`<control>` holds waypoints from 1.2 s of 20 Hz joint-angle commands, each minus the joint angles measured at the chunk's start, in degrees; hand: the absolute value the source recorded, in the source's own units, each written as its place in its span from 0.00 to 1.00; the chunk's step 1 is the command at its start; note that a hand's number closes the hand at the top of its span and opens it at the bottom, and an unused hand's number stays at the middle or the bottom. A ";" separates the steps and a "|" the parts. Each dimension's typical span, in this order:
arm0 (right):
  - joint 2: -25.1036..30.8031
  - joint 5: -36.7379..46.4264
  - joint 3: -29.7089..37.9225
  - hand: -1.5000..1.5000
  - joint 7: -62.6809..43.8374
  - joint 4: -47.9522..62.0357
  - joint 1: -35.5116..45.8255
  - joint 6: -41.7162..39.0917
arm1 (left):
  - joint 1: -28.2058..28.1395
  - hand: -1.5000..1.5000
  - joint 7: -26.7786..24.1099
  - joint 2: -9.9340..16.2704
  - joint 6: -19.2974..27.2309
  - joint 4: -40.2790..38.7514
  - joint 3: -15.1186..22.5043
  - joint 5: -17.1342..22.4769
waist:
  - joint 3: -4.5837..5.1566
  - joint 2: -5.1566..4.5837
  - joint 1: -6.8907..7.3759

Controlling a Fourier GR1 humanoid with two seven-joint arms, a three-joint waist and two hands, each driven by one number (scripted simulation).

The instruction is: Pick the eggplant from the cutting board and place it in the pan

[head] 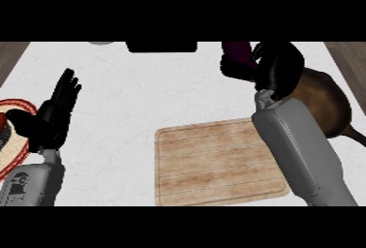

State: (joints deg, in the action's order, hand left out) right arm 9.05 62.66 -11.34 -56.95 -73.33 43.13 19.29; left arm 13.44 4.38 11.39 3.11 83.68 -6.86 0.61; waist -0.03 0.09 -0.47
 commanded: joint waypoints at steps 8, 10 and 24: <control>14.99 -4.58 13.67 1.00 17.17 15.84 -6.76 9.40 | -1.34 0.50 1.37 -0.60 -0.65 3.43 0.52 0.68 | -0.02 -0.38 1.36; 15.70 -5.29 15.53 1.00 22.07 21.42 -9.50 15.50 | -0.41 0.50 1.13 -1.20 0.11 1.89 1.32 -0.58 | -0.06 -0.61 1.41; 20.42 -23.64 32.33 0.00 49.68 51.98 -1.00 19.04 | 0.23 0.50 -0.22 -1.83 -1.03 1.07 1.92 -0.41 | -0.29 -1.45 3.58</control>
State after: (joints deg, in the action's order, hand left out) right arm 28.72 43.67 16.94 -11.98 -26.96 40.81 40.20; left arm 15.07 5.54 9.68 2.75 84.84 -5.12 0.06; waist -0.26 -1.08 2.25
